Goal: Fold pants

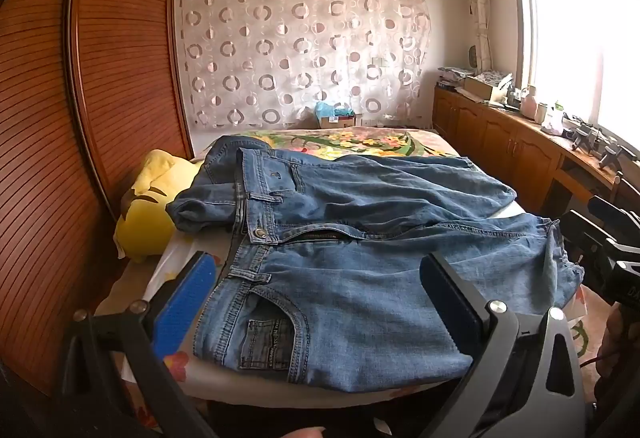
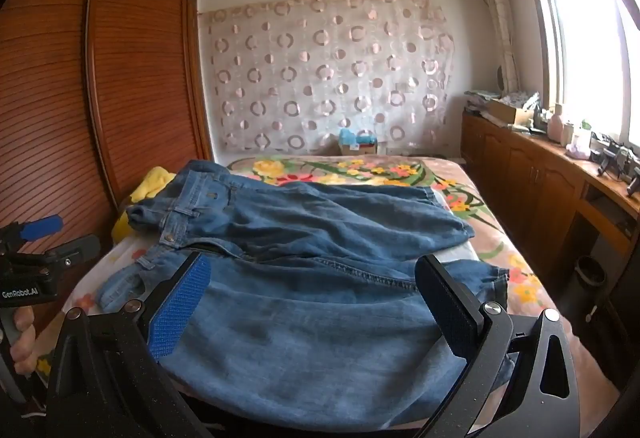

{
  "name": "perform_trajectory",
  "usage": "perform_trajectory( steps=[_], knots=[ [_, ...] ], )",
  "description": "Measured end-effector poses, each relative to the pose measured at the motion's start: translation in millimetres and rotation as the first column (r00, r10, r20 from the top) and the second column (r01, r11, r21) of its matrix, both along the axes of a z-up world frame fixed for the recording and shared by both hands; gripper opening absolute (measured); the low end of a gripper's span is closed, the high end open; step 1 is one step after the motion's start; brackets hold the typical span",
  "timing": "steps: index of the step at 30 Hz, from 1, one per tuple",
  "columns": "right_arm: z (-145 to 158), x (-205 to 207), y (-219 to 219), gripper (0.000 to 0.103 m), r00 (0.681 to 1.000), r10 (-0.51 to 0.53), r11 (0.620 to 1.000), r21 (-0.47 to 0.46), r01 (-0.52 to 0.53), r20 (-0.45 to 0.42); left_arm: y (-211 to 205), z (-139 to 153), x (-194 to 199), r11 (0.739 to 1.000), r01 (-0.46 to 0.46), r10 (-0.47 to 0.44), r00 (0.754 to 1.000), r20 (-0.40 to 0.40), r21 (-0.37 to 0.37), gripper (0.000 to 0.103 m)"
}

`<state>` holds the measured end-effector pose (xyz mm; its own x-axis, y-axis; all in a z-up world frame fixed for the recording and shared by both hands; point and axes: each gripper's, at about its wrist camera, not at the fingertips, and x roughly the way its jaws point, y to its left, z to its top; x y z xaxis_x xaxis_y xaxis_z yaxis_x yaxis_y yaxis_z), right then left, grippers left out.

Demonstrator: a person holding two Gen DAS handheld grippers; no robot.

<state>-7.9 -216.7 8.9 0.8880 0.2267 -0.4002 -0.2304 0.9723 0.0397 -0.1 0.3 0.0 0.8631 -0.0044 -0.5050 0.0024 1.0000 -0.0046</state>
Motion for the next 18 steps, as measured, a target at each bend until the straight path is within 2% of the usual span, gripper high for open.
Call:
perform_trajectory(
  steps=[18],
  knots=[
    [-0.9, 0.8, 0.2, 0.103, 1.0, -0.001, 1.0, -0.001, 0.001, 0.002, -0.1, -0.1, 0.2, 1.0, 0.0, 0.0, 1.0, 0.003, 0.003, 0.103]
  ],
)
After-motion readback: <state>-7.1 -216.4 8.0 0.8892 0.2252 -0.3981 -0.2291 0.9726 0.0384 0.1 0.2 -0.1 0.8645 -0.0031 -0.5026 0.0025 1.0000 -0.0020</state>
